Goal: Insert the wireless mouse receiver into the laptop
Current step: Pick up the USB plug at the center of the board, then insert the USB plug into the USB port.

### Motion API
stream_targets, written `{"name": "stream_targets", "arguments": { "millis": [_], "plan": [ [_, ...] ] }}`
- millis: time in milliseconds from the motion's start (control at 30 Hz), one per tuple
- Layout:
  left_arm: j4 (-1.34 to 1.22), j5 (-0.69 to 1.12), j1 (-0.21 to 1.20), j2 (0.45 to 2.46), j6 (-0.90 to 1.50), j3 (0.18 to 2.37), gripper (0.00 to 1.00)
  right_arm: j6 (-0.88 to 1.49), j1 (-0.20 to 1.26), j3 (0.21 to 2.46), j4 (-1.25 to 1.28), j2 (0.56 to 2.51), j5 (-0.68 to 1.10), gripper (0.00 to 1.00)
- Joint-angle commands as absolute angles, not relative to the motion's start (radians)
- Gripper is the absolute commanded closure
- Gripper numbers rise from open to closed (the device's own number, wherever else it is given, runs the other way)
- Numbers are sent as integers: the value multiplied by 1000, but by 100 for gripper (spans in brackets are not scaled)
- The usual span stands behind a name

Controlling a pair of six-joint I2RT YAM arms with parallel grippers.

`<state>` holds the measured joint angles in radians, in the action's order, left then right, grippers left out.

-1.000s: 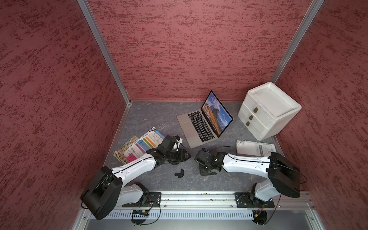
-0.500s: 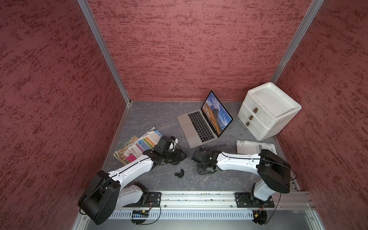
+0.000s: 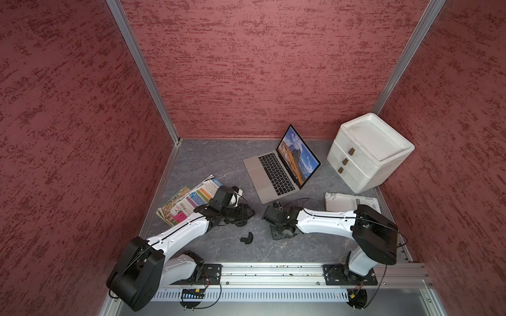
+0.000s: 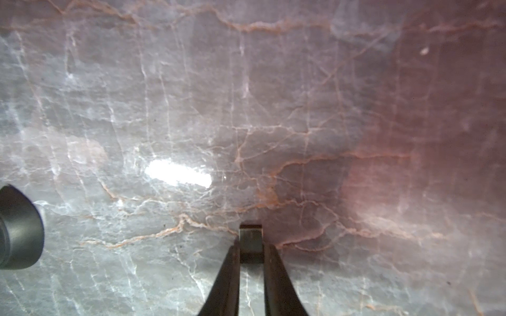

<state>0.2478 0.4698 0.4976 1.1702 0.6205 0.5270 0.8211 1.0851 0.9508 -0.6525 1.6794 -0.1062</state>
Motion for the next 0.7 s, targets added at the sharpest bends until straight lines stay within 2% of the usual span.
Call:
{"name": "stream_targets", "arguments": {
  "millis": [0, 100, 200, 333, 467, 600, 667],
  "plan": [
    [245, 464, 486, 1152, 620, 549, 44, 787, 1089, 943, -678, 1645, -173, 83],
    [228, 451, 467, 1176, 627, 601, 44, 699, 1044, 961, -703, 1565, -196, 83],
    [169, 457, 440, 1232, 643, 649, 44, 553, 933, 942, -679, 1450, -146, 83],
    [99, 467, 416, 1352, 657, 718, 43, 284, 699, 932, -649, 1378, 48, 84],
    [81, 455, 413, 1480, 663, 791, 40, 80, 554, 1015, -699, 1463, 124, 87],
    [84, 439, 394, 1581, 652, 842, 36, 62, 487, 1029, -659, 1549, 196, 88],
    [77, 445, 379, 1630, 641, 867, 36, 50, 484, 1033, -645, 1583, 177, 88]
  ]
}}
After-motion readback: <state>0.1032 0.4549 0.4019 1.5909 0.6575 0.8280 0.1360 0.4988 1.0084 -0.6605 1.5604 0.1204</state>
